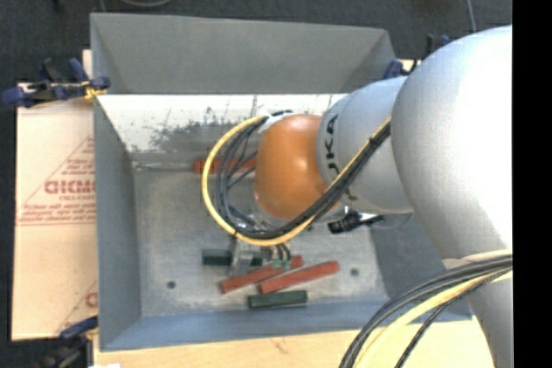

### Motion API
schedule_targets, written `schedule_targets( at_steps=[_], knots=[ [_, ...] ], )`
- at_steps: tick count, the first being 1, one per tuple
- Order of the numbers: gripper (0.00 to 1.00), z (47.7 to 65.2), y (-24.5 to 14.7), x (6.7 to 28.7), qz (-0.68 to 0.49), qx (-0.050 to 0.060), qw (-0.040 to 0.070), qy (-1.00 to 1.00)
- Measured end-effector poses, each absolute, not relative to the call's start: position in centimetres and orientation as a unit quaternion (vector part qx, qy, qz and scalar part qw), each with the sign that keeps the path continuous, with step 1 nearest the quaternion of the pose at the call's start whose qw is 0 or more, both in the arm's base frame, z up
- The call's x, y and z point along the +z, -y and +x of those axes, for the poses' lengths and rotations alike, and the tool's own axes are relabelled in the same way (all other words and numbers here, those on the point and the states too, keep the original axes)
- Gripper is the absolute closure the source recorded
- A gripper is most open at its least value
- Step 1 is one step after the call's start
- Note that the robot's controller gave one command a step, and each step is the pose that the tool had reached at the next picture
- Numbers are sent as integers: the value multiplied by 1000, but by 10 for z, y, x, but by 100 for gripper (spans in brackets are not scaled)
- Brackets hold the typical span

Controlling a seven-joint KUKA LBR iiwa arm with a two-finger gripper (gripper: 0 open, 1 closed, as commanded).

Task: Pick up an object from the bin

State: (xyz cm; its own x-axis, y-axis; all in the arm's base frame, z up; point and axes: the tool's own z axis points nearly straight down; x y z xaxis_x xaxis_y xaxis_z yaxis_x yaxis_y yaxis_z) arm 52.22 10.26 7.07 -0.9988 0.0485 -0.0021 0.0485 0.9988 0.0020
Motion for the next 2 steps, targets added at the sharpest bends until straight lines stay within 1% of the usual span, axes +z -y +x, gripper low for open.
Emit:
schedule_targets(
  at_steps=[1,2],
  knots=[
    [100,529,-100,200,-2,0,6,-1000],
    [100,542,-97,244,-2,0,5,-1000]
  ],
)
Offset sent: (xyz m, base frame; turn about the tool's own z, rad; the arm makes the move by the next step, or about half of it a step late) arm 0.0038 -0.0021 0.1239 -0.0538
